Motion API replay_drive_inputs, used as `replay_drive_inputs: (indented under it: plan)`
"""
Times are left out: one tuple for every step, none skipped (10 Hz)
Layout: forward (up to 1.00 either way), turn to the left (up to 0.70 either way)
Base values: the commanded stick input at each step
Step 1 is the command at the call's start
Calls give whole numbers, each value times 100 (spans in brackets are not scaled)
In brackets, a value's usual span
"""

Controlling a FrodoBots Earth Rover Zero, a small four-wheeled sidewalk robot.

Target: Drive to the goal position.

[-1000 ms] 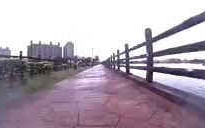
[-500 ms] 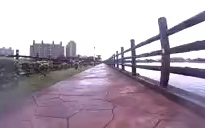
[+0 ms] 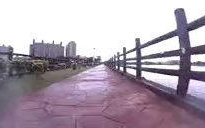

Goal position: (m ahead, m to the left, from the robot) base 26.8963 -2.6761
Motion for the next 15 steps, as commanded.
replay_drive_inputs:
  plan:
    - [100,-1]
    - [100,-1]
    - [100,-1]
    - [100,-1]
    - [100,-1]
    - [100,-1]
    - [100,-1]
    - [100,-1]
    - [100,-1]
    - [100,5]
    - [100,21]
    - [100,38]
    - [100,26]
    - [100,5]
    - [100,-1]
